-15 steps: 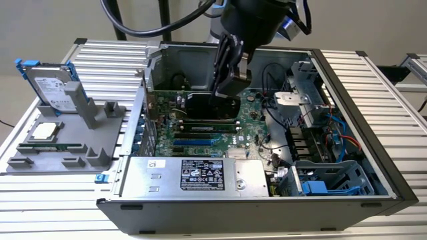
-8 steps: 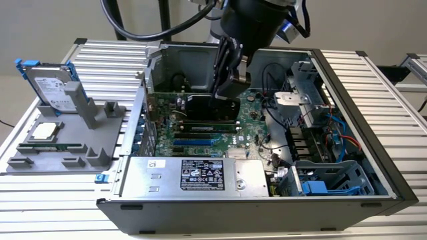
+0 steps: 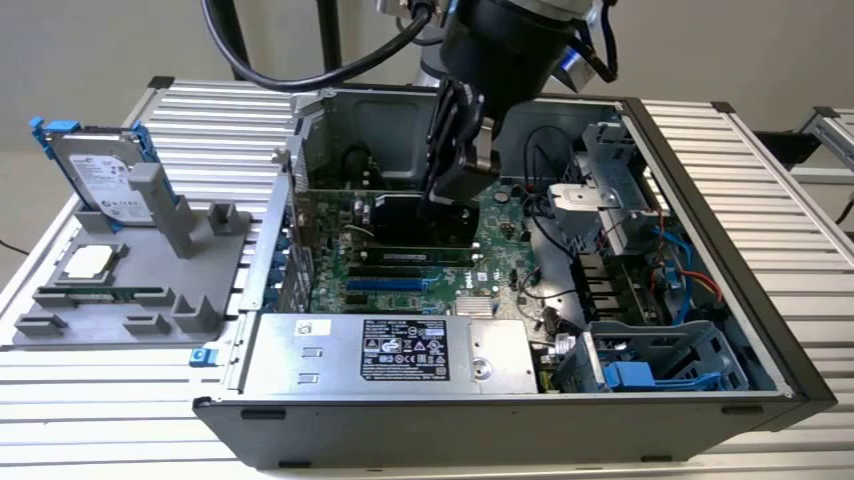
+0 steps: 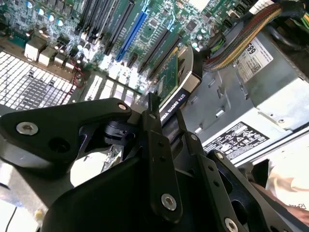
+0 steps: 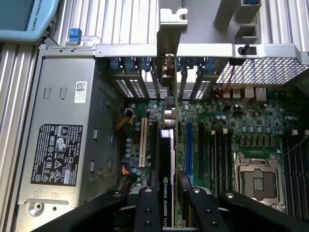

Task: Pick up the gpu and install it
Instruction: 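Insert the gpu into the slot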

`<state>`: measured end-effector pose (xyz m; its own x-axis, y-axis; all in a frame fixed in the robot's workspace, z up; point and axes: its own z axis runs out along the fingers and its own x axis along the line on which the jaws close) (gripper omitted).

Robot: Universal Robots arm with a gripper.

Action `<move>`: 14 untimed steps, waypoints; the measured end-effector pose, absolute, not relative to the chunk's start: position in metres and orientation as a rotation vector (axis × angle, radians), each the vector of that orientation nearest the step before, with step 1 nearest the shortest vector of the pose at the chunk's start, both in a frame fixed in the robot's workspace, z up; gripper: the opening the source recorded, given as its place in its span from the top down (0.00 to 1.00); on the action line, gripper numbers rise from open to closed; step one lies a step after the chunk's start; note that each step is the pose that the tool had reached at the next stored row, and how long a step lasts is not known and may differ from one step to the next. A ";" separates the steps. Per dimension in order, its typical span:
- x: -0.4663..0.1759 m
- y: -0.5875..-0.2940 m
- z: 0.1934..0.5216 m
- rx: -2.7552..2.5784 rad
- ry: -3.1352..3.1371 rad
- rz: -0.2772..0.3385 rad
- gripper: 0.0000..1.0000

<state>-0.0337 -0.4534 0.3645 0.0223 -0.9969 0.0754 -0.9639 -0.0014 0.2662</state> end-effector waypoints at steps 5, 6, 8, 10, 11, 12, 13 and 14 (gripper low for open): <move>-0.034 -0.453 0.361 2.054 -2.030 -0.194 1.00; -0.034 -0.453 0.361 2.054 -2.030 -0.194 1.00; -0.034 -0.453 0.360 2.054 -2.030 -0.193 1.00; -0.034 -0.453 0.359 2.053 -2.030 -0.193 1.00; -0.034 -0.453 0.359 2.053 -2.029 -0.192 1.00; -0.034 -0.453 0.358 2.053 -2.029 -0.192 1.00; -0.034 -0.453 0.358 2.053 -2.029 -0.192 1.00; -0.034 -0.453 0.358 2.053 -2.029 -0.192 1.00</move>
<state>-0.0337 -0.4534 0.3581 0.0224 -0.9965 0.0800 -0.9639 -0.0002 0.2663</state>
